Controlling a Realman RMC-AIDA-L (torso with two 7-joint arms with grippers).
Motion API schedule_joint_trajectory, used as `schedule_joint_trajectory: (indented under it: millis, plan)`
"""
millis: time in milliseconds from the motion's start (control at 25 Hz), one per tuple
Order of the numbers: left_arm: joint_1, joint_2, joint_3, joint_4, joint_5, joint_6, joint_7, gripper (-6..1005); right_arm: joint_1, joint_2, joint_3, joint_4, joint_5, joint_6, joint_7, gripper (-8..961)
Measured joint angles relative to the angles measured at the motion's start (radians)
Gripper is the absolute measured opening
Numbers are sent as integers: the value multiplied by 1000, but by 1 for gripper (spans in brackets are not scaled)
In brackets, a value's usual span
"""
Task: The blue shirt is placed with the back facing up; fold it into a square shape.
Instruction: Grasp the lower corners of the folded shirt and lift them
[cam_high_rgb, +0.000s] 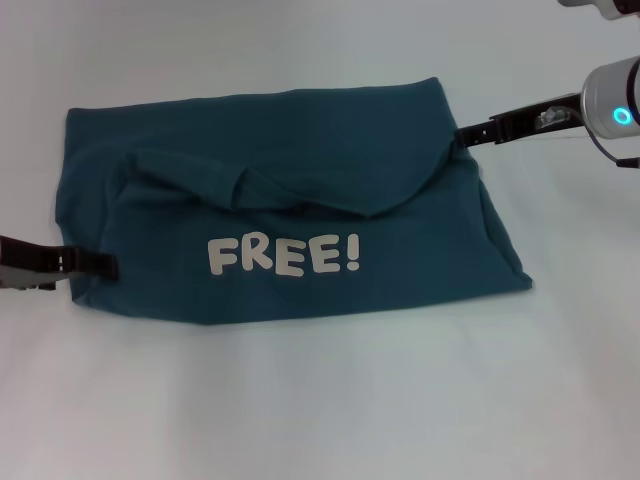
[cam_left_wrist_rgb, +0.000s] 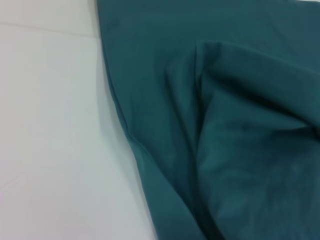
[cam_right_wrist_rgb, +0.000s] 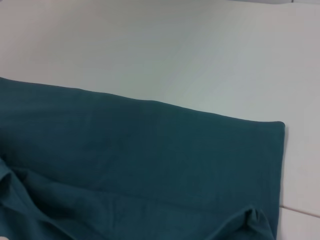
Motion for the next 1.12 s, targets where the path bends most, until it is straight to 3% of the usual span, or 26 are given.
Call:
schedule_joint_trajectory:
  millis: [240,1120]
  plan:
    - [-16,5,6,-53,1,-26,3,935,10,7,-3,0,0,-2,1,930]
    - [-16,0,14,-72,1,-18,14,934,14,11,-53,-8,-51,-6,53,929]
